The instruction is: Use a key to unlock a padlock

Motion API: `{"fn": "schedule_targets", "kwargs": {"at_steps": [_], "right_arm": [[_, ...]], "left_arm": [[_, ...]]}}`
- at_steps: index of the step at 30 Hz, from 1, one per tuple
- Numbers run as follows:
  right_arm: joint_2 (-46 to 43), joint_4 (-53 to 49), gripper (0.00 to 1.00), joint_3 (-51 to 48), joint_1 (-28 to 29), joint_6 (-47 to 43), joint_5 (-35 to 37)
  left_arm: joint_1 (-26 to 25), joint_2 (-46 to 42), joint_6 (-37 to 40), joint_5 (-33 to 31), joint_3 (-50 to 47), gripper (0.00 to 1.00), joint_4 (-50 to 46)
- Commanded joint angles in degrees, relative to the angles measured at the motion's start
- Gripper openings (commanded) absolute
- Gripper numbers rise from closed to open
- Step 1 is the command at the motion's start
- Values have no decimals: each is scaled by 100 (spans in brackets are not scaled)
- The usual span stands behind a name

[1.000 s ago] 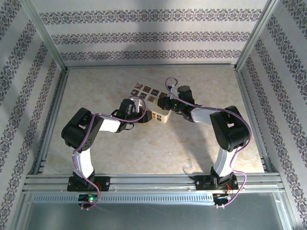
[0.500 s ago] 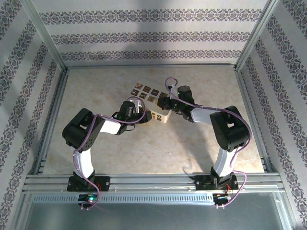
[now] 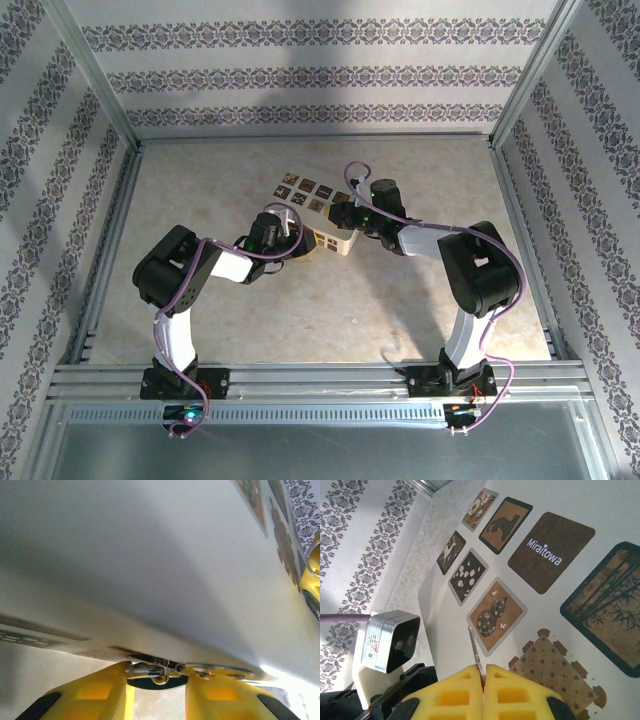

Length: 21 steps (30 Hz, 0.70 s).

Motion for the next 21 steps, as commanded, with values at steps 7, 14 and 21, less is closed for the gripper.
{"fn": "schedule_targets", "kwargs": {"at_steps": [7, 14, 21], "right_arm": [[-936, -618, 0, -409, 20, -235, -12], [-1861, -984, 0, -1165, 41, -953, 58], [-2465, -1336, 0, -1834, 435, -1919, 419]], "left_arm": [[-82, -439, -453, -82, -58, 26, 329], [-96, -927, -583, 228, 52, 26, -439], [-95, -1201, -786, 623, 226, 26, -1025]]}}
